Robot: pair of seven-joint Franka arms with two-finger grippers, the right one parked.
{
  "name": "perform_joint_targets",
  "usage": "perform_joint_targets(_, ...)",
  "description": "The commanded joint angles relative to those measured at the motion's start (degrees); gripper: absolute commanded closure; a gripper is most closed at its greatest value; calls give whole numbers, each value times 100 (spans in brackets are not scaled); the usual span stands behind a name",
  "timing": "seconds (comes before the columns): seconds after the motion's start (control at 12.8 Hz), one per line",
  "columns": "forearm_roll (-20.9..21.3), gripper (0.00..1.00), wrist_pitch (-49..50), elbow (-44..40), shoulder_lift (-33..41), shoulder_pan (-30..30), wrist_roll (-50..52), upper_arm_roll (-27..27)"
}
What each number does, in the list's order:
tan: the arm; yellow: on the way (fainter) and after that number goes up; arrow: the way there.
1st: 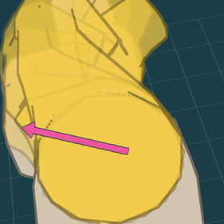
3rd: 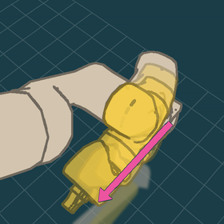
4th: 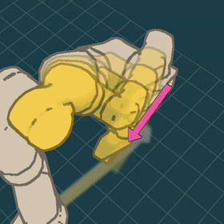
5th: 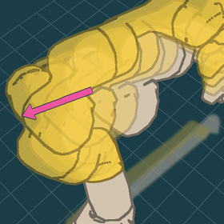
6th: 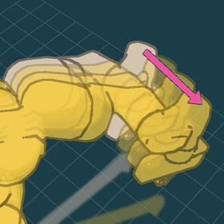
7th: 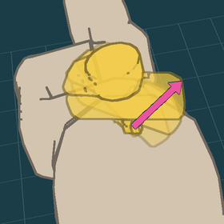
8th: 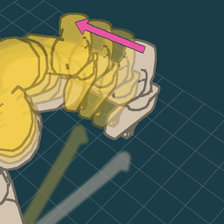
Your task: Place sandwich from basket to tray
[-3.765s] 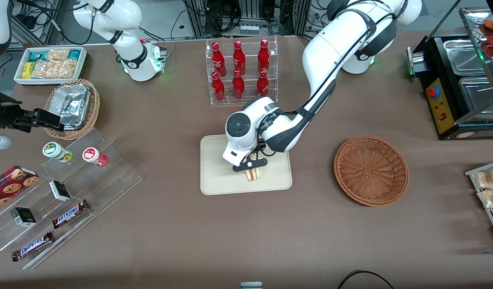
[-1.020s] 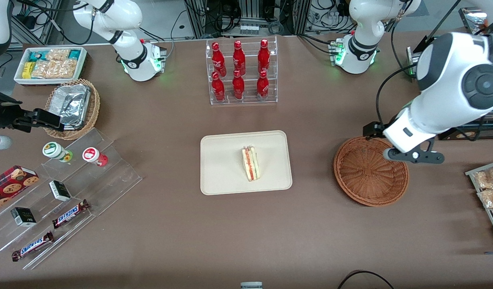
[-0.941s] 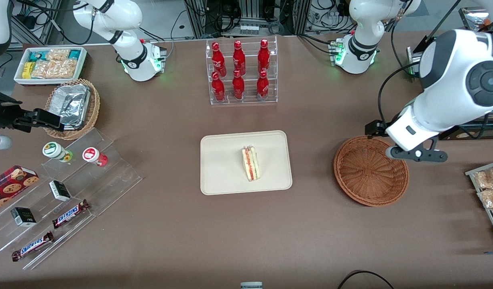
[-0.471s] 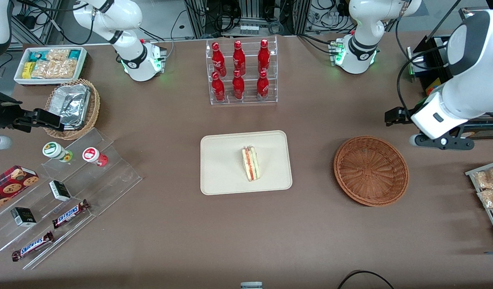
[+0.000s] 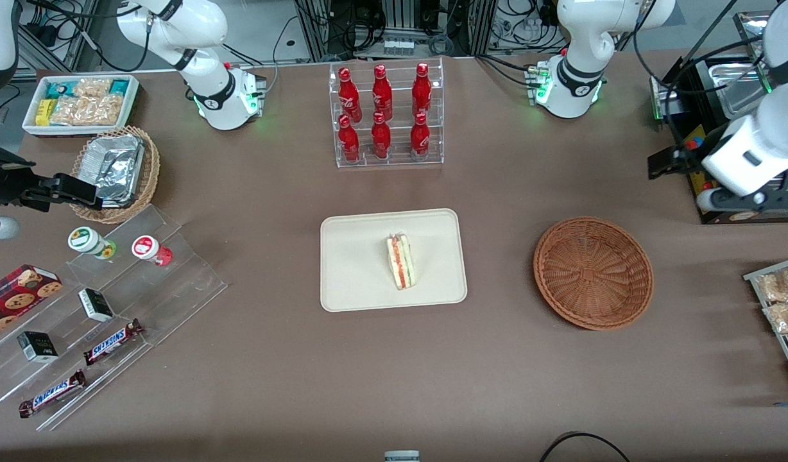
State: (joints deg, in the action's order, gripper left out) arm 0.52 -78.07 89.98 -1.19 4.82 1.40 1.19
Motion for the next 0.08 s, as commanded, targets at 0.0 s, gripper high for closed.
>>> perform_joint_targets(0.0,-69,0,186,-7,181,160,-43,136)
